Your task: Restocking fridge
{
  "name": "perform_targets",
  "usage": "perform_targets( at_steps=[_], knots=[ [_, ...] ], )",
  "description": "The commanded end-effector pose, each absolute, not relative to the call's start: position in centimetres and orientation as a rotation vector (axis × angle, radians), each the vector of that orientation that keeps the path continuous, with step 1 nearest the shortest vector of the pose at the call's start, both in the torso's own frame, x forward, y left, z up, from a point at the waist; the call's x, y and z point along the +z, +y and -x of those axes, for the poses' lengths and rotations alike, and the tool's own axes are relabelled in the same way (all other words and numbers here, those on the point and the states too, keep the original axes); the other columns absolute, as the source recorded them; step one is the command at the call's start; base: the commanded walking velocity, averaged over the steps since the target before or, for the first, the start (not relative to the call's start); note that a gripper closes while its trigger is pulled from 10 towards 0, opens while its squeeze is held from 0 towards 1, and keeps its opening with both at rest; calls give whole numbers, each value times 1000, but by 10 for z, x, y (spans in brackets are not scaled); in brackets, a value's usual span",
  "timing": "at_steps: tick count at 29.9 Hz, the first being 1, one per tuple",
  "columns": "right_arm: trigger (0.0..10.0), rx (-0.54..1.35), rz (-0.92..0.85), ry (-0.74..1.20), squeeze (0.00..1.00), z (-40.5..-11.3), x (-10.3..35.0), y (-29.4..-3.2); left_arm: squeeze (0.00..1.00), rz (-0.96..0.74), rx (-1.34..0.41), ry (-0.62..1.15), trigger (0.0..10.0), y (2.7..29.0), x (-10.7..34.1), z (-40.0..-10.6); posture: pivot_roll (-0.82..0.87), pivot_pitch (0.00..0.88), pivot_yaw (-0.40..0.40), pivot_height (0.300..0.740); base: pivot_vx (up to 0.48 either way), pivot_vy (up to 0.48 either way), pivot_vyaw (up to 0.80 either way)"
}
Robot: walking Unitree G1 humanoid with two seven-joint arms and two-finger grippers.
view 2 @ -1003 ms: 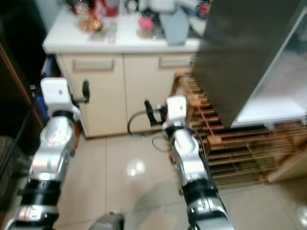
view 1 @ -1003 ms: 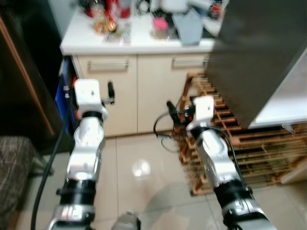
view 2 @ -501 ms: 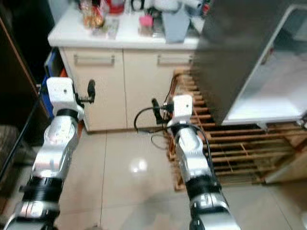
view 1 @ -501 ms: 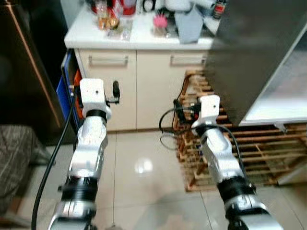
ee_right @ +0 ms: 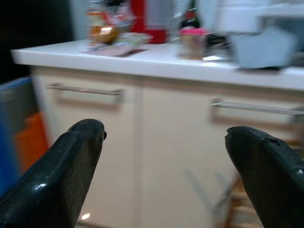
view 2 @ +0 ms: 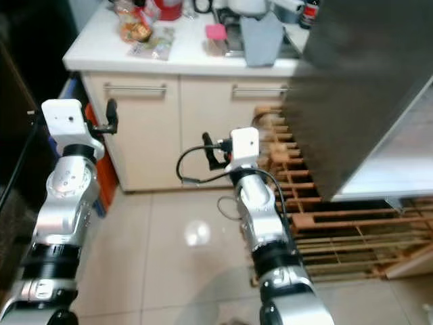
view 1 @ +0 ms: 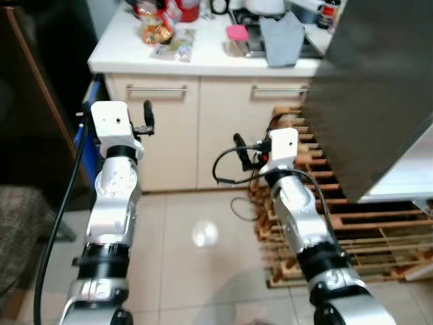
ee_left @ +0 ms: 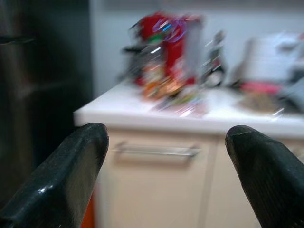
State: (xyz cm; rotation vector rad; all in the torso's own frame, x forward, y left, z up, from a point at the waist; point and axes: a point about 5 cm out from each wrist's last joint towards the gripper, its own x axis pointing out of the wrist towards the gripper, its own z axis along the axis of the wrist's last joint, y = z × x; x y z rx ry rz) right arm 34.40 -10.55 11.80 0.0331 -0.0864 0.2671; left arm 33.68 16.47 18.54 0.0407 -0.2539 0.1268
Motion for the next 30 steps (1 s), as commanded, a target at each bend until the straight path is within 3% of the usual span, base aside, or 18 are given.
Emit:
perform_targets(
  at_steps=[1,7,30],
  knots=[
    [10000,256,-19,-106,0,-347,123,-108,0,-42,94,-274,10000,158,191,-337,29,0,-38,740,480,0,0],
    [10000,225,29,-90,0,-353,126,-103,0,-39,90,-271,10000,157,190,-339,31,0,-38,740,480,0,0],
    [10000,198,-81,-167,0,-365,157,-95,0,-78,76,-279,10000,157,192,-336,47,0,-50,740,480,0,0]
  ],
)
